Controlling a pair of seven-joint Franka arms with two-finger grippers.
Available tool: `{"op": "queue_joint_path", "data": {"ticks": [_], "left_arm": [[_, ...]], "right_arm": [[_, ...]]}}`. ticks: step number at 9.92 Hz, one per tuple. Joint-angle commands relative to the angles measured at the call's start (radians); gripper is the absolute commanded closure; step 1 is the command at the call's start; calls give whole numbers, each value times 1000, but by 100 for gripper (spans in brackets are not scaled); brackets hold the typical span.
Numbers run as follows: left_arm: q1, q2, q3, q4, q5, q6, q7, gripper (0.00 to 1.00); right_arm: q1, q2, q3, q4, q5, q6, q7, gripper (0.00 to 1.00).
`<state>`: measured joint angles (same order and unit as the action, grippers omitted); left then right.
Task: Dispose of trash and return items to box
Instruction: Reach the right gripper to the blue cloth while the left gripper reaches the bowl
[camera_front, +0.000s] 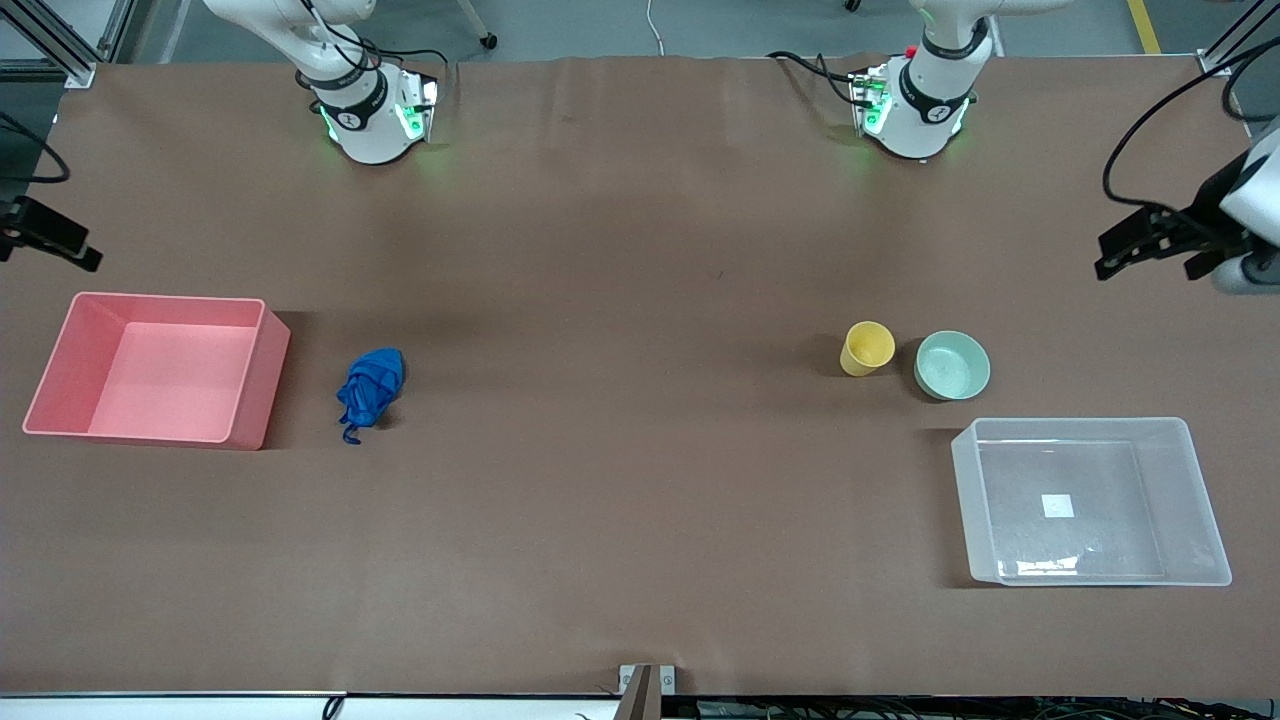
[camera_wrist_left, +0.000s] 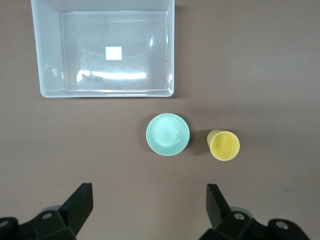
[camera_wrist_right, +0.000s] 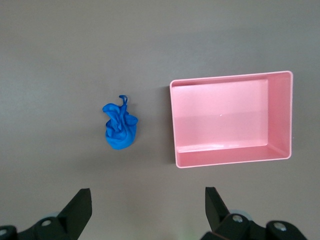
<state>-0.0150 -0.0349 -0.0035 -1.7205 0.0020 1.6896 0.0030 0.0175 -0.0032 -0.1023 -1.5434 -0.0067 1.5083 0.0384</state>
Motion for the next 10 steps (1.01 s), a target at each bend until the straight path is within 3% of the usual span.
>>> {"op": "queue_joint_path", "data": {"ticks": [1,3,6,10], "left_arm": [[1,-3,0,-202,19,179,11,0],[3,13,2,-351,12,347,11,0],[6,93,3,-555,12,641,11,0],[27,291,17,-605,12,884,29,0]], "right_arm": [[96,5,-2,-149,-6,117,105,0],[186,73,-2,-346,-7,377,174,0],[216,240,-2,-573,-18,799,170,0],[211,390,-3,-635,-102,1019,172,3]]}}
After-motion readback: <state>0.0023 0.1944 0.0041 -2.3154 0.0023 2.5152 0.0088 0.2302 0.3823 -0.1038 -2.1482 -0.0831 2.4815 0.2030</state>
